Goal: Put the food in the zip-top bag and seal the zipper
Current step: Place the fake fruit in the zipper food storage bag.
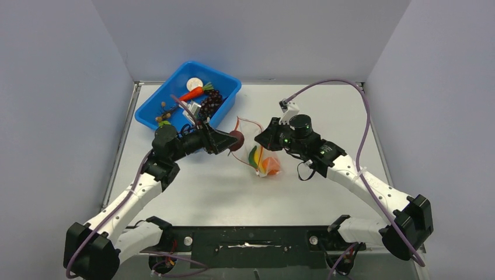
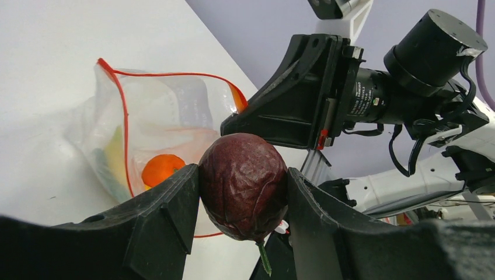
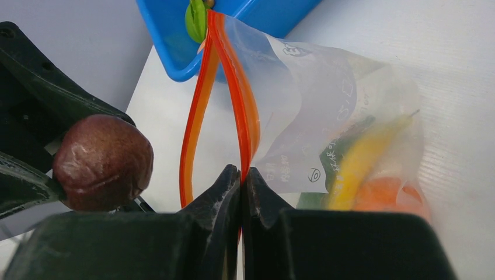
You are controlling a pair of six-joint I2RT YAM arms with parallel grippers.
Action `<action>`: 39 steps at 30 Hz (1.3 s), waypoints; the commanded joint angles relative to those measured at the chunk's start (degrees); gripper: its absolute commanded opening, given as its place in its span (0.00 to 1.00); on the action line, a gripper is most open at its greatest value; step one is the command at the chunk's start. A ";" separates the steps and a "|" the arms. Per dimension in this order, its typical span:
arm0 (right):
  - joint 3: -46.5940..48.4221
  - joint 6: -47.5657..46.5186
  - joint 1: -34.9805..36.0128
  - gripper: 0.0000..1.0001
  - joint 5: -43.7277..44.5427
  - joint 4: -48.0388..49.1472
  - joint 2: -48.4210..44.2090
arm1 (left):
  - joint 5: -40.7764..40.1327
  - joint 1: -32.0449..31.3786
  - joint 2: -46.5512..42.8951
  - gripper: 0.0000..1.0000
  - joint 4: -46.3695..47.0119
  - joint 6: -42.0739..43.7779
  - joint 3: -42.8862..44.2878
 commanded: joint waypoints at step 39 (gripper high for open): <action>0.18 0.13 -0.25 0.00 0.13 3.68 -4.85 | -19.73 -6.88 -1.58 0.68 -10.29 7.14 5.28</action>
